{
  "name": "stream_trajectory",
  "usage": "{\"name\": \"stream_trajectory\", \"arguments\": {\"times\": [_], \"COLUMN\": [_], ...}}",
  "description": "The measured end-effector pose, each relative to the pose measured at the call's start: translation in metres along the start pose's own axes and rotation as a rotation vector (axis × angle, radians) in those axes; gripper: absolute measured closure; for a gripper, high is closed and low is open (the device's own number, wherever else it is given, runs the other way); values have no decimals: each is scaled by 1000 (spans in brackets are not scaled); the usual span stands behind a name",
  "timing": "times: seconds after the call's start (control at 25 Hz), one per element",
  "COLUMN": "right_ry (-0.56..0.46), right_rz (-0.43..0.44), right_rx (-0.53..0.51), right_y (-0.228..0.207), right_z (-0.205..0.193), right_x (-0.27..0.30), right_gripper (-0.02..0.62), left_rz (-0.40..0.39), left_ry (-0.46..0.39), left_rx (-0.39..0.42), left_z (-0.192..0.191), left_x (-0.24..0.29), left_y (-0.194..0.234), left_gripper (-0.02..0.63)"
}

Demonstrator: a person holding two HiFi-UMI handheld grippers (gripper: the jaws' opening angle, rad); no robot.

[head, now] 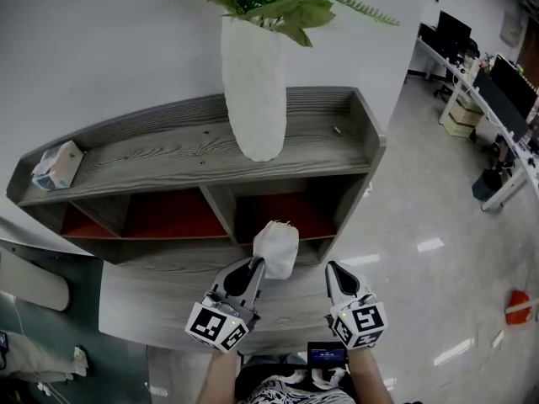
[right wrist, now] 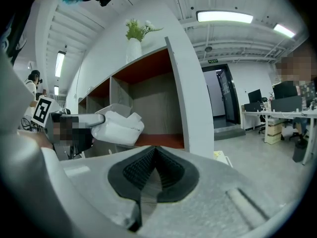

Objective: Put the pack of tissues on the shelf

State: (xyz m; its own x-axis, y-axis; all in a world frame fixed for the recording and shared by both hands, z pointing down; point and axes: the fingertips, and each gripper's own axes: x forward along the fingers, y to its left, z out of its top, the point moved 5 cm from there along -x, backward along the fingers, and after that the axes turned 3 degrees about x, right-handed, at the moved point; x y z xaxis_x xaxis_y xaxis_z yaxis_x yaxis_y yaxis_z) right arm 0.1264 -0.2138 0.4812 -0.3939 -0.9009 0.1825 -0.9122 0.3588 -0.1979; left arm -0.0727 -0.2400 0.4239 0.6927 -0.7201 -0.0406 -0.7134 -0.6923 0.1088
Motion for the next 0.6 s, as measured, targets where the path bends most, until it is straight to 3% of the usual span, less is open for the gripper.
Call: {"name": "stream_trajectory", "arguments": {"times": [0.6], "right_ry": [-12], "right_rz": [16], "right_rx": [12], "right_y": [-21], "right_z": [10], "right_x": [9], "right_gripper": [591], "left_rz": [35], "left_ry": [14], "left_rx": [18], "left_z": [-1], "left_x": [20], "left_y": [3], "left_gripper": [583]}}
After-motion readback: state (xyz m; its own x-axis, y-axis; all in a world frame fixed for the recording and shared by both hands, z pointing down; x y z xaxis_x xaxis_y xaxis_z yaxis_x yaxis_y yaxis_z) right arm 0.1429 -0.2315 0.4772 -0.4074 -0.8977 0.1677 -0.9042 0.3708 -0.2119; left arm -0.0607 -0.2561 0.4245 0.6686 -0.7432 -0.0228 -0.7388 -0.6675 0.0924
